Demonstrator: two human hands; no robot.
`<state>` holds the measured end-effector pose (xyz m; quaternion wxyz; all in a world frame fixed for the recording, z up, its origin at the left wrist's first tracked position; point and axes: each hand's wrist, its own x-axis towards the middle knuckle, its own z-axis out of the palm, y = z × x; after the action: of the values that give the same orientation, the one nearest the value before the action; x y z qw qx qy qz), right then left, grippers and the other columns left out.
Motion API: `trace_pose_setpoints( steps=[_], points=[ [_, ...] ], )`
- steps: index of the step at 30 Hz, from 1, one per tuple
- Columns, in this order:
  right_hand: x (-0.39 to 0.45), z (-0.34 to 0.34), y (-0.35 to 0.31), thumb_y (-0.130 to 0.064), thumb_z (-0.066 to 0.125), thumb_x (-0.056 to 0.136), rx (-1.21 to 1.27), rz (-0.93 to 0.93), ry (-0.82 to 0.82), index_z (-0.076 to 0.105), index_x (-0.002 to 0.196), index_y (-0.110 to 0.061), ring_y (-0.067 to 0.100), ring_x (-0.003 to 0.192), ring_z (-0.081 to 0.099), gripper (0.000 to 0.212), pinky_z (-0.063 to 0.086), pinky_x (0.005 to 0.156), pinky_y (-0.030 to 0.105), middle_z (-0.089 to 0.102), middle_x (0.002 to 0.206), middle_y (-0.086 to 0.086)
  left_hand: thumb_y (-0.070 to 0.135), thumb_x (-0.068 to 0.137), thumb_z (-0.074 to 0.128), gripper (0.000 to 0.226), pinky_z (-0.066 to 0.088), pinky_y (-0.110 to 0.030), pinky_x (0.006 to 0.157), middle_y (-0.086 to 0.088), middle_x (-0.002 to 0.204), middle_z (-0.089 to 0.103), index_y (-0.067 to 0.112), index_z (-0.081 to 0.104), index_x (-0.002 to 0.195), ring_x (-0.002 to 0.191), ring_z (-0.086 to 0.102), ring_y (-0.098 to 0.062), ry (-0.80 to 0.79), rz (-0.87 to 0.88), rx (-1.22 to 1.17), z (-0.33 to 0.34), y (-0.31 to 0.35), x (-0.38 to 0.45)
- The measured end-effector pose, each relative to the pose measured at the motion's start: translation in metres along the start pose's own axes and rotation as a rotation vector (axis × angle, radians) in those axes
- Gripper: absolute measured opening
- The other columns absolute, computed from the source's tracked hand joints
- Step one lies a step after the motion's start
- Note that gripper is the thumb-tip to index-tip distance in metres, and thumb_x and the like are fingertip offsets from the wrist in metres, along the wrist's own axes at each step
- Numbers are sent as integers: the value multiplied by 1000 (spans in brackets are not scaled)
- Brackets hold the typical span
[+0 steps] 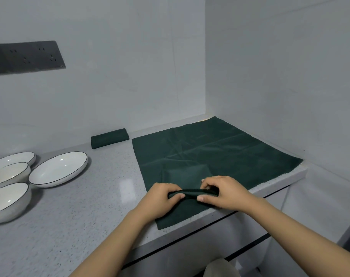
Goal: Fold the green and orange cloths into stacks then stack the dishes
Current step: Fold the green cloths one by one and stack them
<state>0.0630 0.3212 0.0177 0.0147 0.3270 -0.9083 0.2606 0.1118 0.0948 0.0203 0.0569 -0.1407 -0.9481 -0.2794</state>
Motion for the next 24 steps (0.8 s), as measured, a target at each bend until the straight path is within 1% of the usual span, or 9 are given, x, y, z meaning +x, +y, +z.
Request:
trace_pose_setpoints(
  steps=[3,5,7,10,12,15,17,19,24],
  points=[
    [11,-9,8,-55,69,75,-35,31,-65,59,89,-28,5,78,53,32,40,66,22,55,81,-17,37,92,59,23,36,-13,61,13,71,60,19,65,79,68,54,-2,63,-16,7,-5,-3,5],
    [17,-13,13,-44,72,78,-22,49,-67,59,81,-28,4,75,52,21,36,63,18,55,80,-16,42,86,66,19,36,-11,60,17,71,58,26,63,77,69,55,2,24,-33,18,-8,-7,6],
    [23,-19,16,-37,73,79,51,90,-56,52,71,-37,-4,70,52,23,34,60,9,55,74,-21,42,81,72,19,36,-8,59,22,71,56,38,55,73,70,54,9,-15,-53,38,-14,-10,9],
    [36,-24,16,-39,71,81,106,170,-15,51,74,-38,-5,71,52,21,35,60,8,56,78,-21,37,86,67,26,35,-10,55,18,66,54,37,47,70,63,53,6,87,-119,49,-19,-16,19],
    [48,-22,19,-42,70,81,126,239,34,57,87,-27,6,80,57,21,41,66,16,63,89,-10,40,88,63,21,36,-12,56,16,69,56,32,48,75,64,53,0,174,-185,42,-17,-19,27],
    [61,-14,21,-46,64,84,136,364,63,54,108,-17,17,96,59,40,47,80,28,63,106,-2,44,91,57,24,40,-23,65,7,89,63,21,52,97,81,59,-15,248,-279,66,-8,-20,41],
    [68,-5,20,-49,57,88,54,431,83,49,116,-13,23,101,59,46,47,79,30,62,110,3,44,94,51,29,38,-26,68,5,102,58,17,50,106,90,57,-18,263,-323,96,-1,-21,50],
    [73,4,17,-49,48,93,-72,473,123,45,119,-12,26,101,59,46,42,73,30,62,111,6,42,97,46,29,39,-27,68,6,104,52,16,50,108,86,53,-16,275,-361,129,5,-22,57],
    [83,21,10,-44,36,99,-227,540,217,45,119,-12,24,100,60,39,37,68,30,62,111,4,39,99,42,24,40,-26,61,6,102,55,21,59,97,73,52,-13,375,-439,185,16,-27,67]
  ],
)
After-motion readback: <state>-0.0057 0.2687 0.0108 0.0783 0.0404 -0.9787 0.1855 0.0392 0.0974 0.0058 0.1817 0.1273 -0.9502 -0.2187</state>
